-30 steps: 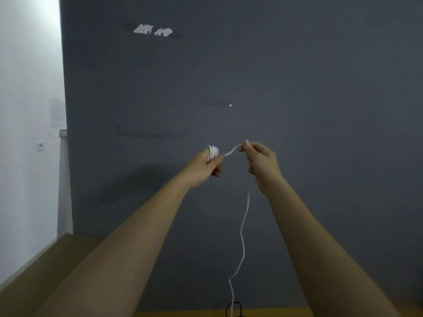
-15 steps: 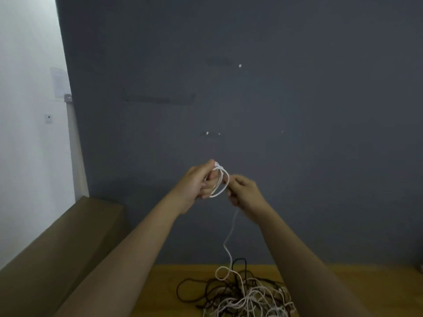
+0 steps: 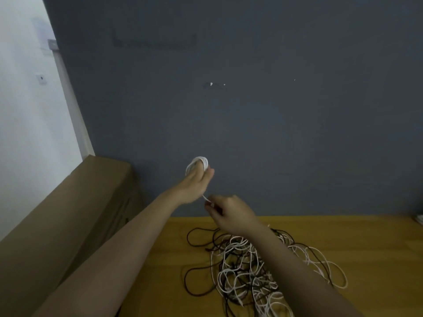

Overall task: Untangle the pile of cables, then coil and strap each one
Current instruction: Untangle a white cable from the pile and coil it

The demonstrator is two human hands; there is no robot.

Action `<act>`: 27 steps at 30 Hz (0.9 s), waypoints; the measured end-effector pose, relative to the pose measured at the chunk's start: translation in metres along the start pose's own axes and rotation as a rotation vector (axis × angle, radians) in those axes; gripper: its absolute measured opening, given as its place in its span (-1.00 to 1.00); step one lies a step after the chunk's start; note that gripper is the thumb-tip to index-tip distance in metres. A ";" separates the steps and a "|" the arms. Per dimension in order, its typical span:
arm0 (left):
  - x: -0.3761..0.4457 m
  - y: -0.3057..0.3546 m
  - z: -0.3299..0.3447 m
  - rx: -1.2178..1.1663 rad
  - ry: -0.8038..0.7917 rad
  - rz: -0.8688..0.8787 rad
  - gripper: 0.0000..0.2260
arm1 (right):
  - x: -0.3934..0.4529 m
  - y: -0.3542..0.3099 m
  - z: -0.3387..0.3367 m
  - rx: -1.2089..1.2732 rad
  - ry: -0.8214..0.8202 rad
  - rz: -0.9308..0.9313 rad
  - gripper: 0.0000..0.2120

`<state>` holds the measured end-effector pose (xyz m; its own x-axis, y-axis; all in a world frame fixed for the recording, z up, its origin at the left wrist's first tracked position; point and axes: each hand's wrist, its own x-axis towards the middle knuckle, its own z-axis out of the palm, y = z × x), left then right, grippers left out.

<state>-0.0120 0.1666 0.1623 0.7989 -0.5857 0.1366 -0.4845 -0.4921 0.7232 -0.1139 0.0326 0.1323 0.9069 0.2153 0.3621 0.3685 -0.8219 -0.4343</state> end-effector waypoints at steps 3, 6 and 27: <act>-0.017 -0.011 0.010 0.086 -0.126 0.073 -0.61 | 0.004 0.011 -0.028 -0.038 0.132 0.015 -0.89; -0.029 -0.011 0.012 0.072 -0.169 0.066 -0.58 | 0.001 0.035 -0.041 0.004 0.160 0.150 -0.91; -0.004 0.014 0.042 -0.453 0.175 -0.009 -0.77 | -0.030 0.023 0.056 0.495 -0.144 0.354 -0.91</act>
<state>-0.0376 0.1350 0.1436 0.8690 -0.4469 0.2127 -0.3045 -0.1441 0.9415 -0.1214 0.0370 0.0653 0.9970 0.0721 0.0268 0.0606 -0.5219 -0.8509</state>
